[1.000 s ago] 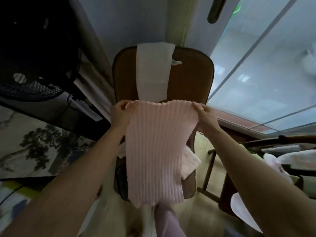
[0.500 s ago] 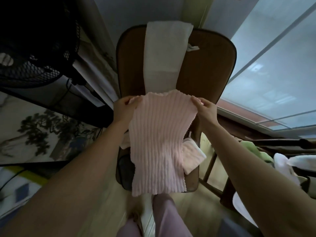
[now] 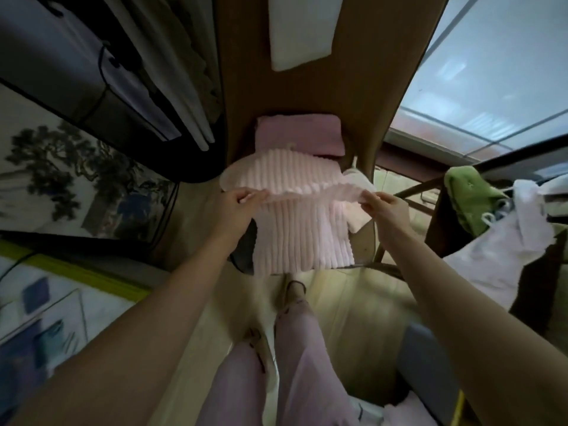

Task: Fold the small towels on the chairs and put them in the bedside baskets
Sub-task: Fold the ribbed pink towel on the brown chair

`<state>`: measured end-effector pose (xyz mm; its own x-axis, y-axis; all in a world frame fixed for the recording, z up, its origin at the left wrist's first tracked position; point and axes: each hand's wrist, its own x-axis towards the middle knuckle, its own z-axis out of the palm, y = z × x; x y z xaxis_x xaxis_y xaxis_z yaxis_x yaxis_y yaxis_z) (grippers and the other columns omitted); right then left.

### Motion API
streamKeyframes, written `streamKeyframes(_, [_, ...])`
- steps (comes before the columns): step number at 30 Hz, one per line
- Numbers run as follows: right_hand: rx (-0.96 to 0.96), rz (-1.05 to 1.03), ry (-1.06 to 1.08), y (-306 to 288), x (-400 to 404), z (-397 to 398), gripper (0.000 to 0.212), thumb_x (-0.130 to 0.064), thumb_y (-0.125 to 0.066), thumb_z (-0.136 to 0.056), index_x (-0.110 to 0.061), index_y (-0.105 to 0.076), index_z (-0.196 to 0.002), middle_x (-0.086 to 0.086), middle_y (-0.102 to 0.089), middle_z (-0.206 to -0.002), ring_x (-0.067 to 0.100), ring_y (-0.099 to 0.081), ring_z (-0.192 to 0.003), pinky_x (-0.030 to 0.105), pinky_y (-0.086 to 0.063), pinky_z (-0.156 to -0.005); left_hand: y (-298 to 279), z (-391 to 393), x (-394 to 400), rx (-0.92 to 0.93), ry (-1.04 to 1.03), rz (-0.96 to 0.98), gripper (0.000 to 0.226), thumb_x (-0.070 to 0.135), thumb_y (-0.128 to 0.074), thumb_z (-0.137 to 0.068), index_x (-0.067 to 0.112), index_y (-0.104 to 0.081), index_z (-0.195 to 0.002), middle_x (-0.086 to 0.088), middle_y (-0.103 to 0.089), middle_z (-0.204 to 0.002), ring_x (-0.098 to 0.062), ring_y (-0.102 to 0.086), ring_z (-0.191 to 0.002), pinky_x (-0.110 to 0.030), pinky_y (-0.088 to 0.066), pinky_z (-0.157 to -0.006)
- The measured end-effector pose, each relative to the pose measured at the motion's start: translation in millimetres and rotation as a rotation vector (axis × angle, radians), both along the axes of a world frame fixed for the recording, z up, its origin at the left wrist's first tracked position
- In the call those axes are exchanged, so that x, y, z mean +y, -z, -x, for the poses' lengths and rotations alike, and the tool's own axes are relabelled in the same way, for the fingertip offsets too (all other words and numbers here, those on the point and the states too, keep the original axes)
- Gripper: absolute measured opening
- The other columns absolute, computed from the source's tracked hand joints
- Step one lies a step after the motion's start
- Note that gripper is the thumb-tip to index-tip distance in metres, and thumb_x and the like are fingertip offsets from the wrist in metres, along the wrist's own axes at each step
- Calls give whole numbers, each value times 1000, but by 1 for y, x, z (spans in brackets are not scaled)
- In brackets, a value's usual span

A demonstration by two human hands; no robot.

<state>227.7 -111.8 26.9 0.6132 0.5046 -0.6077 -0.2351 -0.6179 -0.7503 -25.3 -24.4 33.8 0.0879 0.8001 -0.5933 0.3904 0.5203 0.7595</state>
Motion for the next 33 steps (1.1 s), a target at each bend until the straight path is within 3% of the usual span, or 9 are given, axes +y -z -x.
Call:
streamKeyframes(4, [-36,74,54,31,-47,22,22,-32,-63,-93,-11,-70,-90,-1,-66,-91,16,-63,-91,27,-50,-83,36,17,-51,27,66,-36,13,29,-74,-83,17,-70,-81,10,-68,-82,-2,-60,-80,-21,-48,-69])
streamKeyframes(7, [-60,126,15,56,-75,34,9,-15,-67,-89,-8,-71,-92,8,-68,-99,24,-63,-97,32,-52,-84,66,29,-79,13,101,-65,7,23,-73,-84,16,-73,-86,5,-69,-93,1,-60,-84,-13,-45,-72])
streamKeyframes(11, [-134,216,31,90,-98,41,34,0,-71,-79,-6,-63,-112,9,-64,-108,25,-62,-101,40,-54,-90,100,34,-105,31,21,-19,18,23,-70,-87,9,-73,-98,0,-66,-110,-4,-58,-92,-2,-42,-70])
streamKeyframes(14, [-148,253,84,115,-103,41,46,-4,-75,-78,-8,-58,-120,5,-62,-111,20,-61,-101,38,-53,-91,123,34,-119,89,-116,-15,18,17,-70,-87,9,-70,-103,-2,-67,-108,-14,-62,-100,-7,-45,-70])
streamKeyframes(18, [-175,268,76,141,-105,41,33,-11,-75,-81,-10,-65,-113,2,-65,-102,17,-61,-95,27,-49,-81,138,28,-130,108,-287,-9,39,7,-65,-89,3,-54,-127,0,-56,-111,-12,-55,-101,-1,-42,-61])
streamKeyframes(22, [-237,288,21,159,-110,38,17,-15,-71,-86,-12,-69,-103,-1,-65,-94,15,-63,-93,28,-52,-87,153,26,-127,154,-386,1,51,21,-62,-92,10,-47,-139,-3,-58,-128,-18,-59,-112,-28,-49,-90])
streamKeyframes(25, [-330,292,-72,167,-110,39,16,-16,-69,-88,-11,-69,-103,1,-67,-97,13,-63,-92,30,-53,-89,158,21,-123,150,-404,19,49,25,-56,-97,10,-43,-142,-4,-55,-134,-13,-54,-112,-22,-42,-87])
streamKeyframes(30, [-395,329,-107,175,-109,46,20,-16,-71,-84,-12,-65,-103,2,-65,-98,15,-62,-91,33,-55,-85,165,15,-116,171,-421,73,46,30,-56,-97,6,-51,-135,-5,-59,-129,-15,-57,-108,-25,-46,-91])
streamKeyframes(33, [-391,324,-115,177,-107,50,6,-15,-70,-83,-17,-64,-82,0,-66,-86,16,-64,-85,35,-56,-82,169,15,-113,187,-428,117,24,33,-59,-95,10,-66,-96,-4,-66,-103,-19,-61,-94,-31,-52,-84])
